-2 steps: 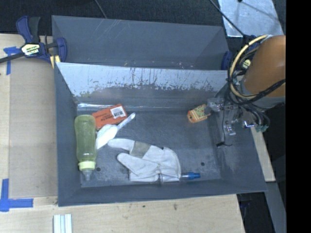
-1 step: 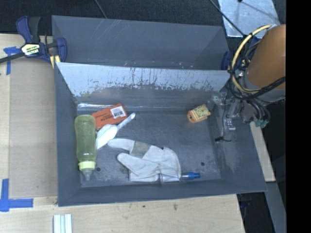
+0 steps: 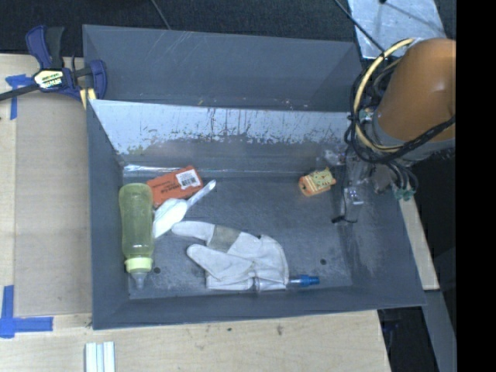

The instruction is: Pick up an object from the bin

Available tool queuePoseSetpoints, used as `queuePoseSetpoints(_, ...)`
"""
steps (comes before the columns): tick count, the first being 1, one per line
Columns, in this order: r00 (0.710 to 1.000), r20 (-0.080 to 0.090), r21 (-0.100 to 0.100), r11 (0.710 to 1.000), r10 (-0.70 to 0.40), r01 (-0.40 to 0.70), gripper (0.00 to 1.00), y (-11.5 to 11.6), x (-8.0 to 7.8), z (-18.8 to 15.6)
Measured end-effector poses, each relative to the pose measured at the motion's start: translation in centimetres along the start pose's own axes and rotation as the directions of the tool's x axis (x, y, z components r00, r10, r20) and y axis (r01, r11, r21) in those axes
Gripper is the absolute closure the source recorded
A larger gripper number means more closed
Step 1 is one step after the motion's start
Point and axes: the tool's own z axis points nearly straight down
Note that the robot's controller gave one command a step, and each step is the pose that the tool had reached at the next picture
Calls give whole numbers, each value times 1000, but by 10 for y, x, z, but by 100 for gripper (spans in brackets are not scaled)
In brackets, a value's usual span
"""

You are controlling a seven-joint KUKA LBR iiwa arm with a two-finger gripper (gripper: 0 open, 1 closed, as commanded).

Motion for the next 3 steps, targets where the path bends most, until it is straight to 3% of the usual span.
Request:
queuePoseSetpoints(1,1000,-8,-3,1000,19,-19,0,40,-7,69)
queuePoseSetpoints(2,999,-25,-6,1000,27,-27,0,57,7,89)
queuePoseSetpoints(3,996,-13,-6,996,-92,92,100,112,17,112)
